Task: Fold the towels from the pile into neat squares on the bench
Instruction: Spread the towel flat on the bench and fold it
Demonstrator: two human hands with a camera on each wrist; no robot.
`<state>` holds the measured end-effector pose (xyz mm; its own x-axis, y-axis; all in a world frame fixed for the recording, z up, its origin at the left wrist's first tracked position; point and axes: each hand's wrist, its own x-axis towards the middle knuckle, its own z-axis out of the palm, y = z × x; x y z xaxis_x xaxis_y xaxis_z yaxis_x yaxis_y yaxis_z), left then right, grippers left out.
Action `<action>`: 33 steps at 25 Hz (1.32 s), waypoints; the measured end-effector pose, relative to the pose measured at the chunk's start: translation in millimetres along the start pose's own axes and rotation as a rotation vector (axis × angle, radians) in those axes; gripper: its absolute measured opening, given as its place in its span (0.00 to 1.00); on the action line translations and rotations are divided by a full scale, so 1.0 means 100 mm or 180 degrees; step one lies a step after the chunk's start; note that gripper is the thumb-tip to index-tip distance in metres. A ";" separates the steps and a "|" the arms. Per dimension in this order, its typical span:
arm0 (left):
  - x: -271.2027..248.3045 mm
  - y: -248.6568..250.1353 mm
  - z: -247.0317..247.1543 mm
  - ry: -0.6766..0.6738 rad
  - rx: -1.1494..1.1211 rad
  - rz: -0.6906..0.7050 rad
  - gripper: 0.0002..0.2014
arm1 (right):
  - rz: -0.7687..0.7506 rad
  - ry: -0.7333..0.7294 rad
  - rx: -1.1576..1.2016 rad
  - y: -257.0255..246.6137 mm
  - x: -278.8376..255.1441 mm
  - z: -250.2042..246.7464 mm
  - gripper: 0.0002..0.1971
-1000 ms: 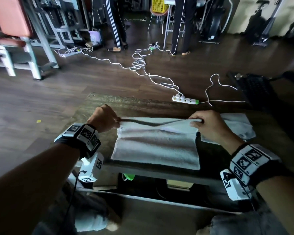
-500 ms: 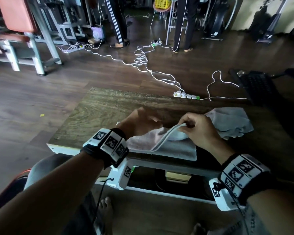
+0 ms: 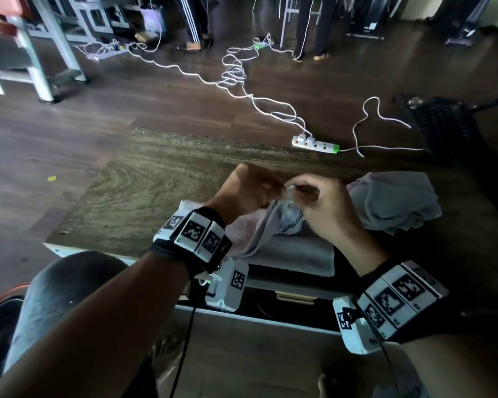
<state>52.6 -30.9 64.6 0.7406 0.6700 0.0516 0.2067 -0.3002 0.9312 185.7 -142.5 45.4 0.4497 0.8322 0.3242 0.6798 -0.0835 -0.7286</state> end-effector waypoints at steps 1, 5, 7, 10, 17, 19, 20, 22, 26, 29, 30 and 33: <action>0.03 0.02 0.00 -0.0002 -0.0006 -0.0132 0.09 | 0.0019 0.0046 0.0053 0.04 0.01 0.00 0.05; 0.13 0.03 -0.03 -0.0045 -0.0235 -0.0407 0.05 | 0.0006 0.0091 0.0332 0.07 0.08 -0.02 0.04; 0.17 -0.04 -0.07 0.0105 -0.0376 -0.0491 0.05 | -0.0115 0.0236 0.0409 0.04 0.11 -0.02 0.03; 0.19 -0.15 -0.11 0.0389 -0.0569 -0.0506 0.16 | -0.0191 0.0041 0.0509 0.02 0.11 -0.02 0.04; 0.09 -0.18 -0.10 0.0401 -0.0529 -0.0229 0.04 | -0.0023 -0.0332 0.0973 0.03 0.16 0.10 0.07; 0.05 -0.21 -0.12 0.0322 -0.0644 -0.0263 0.04 | -0.0147 -0.0115 0.0863 0.05 0.18 0.13 0.07; 0.03 -0.22 -0.12 0.0252 -0.0688 -0.0232 0.05 | -0.0216 -0.0044 0.0786 0.05 0.18 0.13 0.06; -0.01 -0.24 -0.12 0.0159 -0.0603 -0.0208 0.06 | -0.0257 0.0065 0.0766 0.05 0.15 0.14 0.06; -0.04 -0.23 -0.09 0.0097 -0.0554 -0.0137 0.05 | -0.0189 0.0180 0.0829 0.08 0.13 0.14 0.06; -0.03 -0.22 -0.09 0.0066 -0.0526 -0.0058 0.06 | -0.0066 0.0139 0.0952 0.13 0.15 0.14 0.08; -0.03 -0.22 -0.08 0.0065 -0.0505 -0.0044 0.06 | -0.0051 0.0142 0.0983 0.14 0.14 0.14 0.09; -0.01 -0.24 -0.05 0.0031 -0.0461 0.0048 0.06 | -0.0037 0.0112 0.0961 0.17 0.13 0.13 0.11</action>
<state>43.9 -21.4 44.2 0.7365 0.6729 0.0688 0.1007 -0.2096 0.9726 195.7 -126.2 29.6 0.4663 0.8123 0.3503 0.4844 0.0969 -0.8695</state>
